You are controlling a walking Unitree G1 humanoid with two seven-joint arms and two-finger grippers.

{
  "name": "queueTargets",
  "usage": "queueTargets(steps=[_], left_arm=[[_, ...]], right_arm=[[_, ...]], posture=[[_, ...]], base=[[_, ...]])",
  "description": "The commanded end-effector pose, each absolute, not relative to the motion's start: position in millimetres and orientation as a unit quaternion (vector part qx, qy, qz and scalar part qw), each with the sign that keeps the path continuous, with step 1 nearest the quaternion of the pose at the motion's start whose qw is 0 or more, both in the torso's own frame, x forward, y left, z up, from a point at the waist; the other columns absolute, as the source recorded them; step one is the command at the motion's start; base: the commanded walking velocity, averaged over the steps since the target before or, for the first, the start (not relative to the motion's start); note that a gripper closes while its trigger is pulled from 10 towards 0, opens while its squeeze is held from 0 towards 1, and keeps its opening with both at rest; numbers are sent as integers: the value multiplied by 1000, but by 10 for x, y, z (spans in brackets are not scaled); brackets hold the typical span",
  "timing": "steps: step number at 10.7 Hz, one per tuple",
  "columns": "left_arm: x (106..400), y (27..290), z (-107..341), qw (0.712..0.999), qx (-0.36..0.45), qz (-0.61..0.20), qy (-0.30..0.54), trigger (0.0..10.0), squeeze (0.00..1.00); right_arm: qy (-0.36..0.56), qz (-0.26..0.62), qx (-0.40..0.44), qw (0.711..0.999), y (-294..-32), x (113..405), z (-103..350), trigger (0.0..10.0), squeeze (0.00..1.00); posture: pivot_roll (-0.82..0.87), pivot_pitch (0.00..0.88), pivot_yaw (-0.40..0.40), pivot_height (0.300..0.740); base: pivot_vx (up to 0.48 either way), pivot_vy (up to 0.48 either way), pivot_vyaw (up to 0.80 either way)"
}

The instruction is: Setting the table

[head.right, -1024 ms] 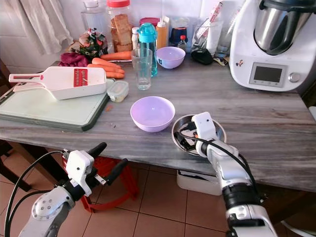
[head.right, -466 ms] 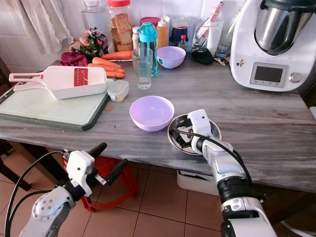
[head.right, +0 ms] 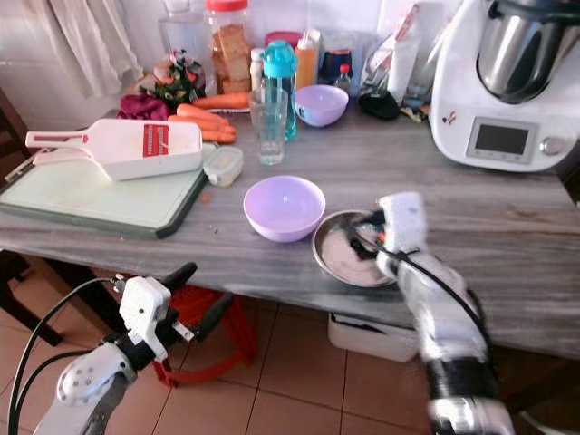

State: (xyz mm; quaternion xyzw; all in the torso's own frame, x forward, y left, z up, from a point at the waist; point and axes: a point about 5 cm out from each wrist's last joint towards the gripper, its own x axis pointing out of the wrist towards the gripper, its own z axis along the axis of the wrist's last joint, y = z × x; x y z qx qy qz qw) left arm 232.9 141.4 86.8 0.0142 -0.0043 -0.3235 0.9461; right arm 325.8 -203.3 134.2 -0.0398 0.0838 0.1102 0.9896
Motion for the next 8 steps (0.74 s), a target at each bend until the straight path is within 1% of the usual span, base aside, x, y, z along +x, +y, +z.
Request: queueTargets(steps=[1, 3, 4, 5, 6, 7, 8], left_arm=[[2339, 1446, 895, 944, 19, -330, -9, 10000, 0], [2376, 1459, 927, 942, 7, -334, -18, 10000, 0], [2402, 1460, 947, 945, -3, -327, -21, 10000, 0], [2487, 1475, 966, 958, 14, -285, -22, 10000, 0], [2521, 1497, 969, 966, 25, -257, -22, 10000, 0], [2582, 1568, 955, 981, 55, -187, -22, 10000, 0], [2596, 1609, 925, 989, 55, -136, -14, 10000, 0]], right_arm=[[65, 94, -36, 993, -2085, 3172, 1400, 10000, 0], [34, 46, -25, 998, -2150, 2900, 1373, 10000, 0], [26, 35, -29, 999, -2156, 2832, 1358, 10000, 0], [9, 1, -22, 1000, -2151, 2702, 1336, 10000, 0], [-1, -11, -26, 1000, -2109, 2634, 1324, 10000, 0], [-16, -17, -54, 998, -2017, 2541, 1281, 10000, 0], [-8, -17, -51, 999, -1956, 2480, 1195, 10000, 0]], posture=[[34, 11, 35, 740], [17, 3, 43, 740], [11, 0, 49, 740], [5, 0, 51, 740], [2, 0, 51, 740], [-2, 0, 56, 740], [2, 0, 59, 740]], base=[[0, 0, 0], [0, 0, 0], [0, 0, 0], [0, 0, 0], [0, 0, 0], [0, 0, 0], [0, 0, 0]])
